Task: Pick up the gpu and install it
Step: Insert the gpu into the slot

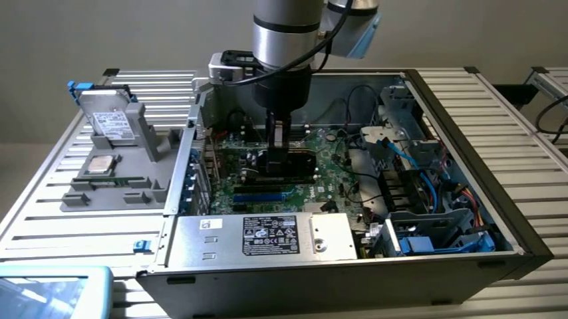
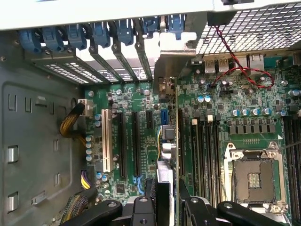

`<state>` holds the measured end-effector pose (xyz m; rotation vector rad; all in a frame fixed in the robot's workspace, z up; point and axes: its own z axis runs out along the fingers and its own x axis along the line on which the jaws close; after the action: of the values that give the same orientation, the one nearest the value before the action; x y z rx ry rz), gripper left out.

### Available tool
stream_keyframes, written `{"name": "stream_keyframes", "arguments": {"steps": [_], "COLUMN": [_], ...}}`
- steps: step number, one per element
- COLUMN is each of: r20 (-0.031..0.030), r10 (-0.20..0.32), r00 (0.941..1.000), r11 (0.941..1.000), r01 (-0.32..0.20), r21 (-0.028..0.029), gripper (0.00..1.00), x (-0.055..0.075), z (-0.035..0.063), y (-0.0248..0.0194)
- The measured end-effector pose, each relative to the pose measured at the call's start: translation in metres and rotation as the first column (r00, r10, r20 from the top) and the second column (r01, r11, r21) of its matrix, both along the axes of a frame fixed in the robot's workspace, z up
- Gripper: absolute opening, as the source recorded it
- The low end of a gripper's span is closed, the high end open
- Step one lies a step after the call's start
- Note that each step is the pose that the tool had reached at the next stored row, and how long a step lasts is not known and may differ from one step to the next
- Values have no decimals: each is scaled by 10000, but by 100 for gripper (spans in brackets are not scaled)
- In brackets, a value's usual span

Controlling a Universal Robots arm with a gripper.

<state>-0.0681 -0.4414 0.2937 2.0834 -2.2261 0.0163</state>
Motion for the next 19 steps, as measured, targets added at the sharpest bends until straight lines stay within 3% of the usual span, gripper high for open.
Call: {"name": "stream_keyframes", "arguments": {"steps": [4,10,19], "r20": [3,106,112], "r10": [2,3,4], "r00": [10000,9999,9999], "r11": [10000,10000,10000], "r01": [-2,-3,-4], "r21": [-1,0,4], "gripper": [29,29,29], "x": [-24,-98,-114], "z": [-1,-20,-97], "y": [0,-5,-47]}}
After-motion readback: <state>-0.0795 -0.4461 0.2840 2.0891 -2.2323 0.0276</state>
